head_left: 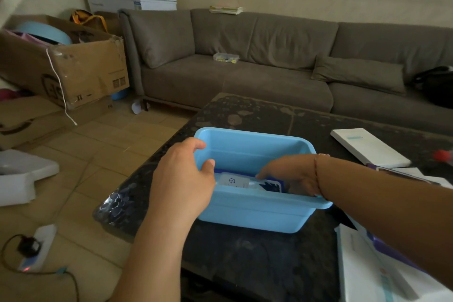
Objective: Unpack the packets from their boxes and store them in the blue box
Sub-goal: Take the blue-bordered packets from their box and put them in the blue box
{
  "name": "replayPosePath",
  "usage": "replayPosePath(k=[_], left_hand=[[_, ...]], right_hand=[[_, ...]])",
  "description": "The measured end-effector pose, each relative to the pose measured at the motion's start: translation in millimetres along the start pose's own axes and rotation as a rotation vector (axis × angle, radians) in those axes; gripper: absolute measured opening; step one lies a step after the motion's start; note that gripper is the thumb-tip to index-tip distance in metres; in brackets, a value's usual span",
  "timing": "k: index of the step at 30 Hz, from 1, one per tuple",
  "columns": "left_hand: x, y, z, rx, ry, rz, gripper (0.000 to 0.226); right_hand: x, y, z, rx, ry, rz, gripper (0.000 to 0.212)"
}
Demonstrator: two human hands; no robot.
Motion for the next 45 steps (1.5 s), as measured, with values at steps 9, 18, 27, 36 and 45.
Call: replayPosePath(k=[9,18,27,36,45], left_hand=[[-4,0,-2,-0.013,0.007,-0.005,0.037],[9,-22,-34,0.083,-0.357,-0.259,0.02],[84,-101,-84,0.275,-1.121,0.379,0.008],[103,-160,-85,-0.052,-0.992,0.923,0.035],[111,-191,-87,0.069,-1.0,0.671,0.031]], right_hand=[[5,1,1,0.118,0.04,-0.025,0.036],[124,63,-30,0.192,0.874,-0.443,0.049],[109,90,-248,0.405,0.804,-0.958,0.051],[76,92,-293,0.686,0.819,-1.057,0.034],[68,87,-281,-0.012,0.855,-1.316,0.019]])
Point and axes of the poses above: each hand's wrist, its own x-axis away from the middle knuckle, its own y-axis out of the back of the hand, z = x × y, the point moved 1 cm from there along -x, towards the middle knuckle, and after that the axes turned 11 degrees about x, right-handed, at the moved point
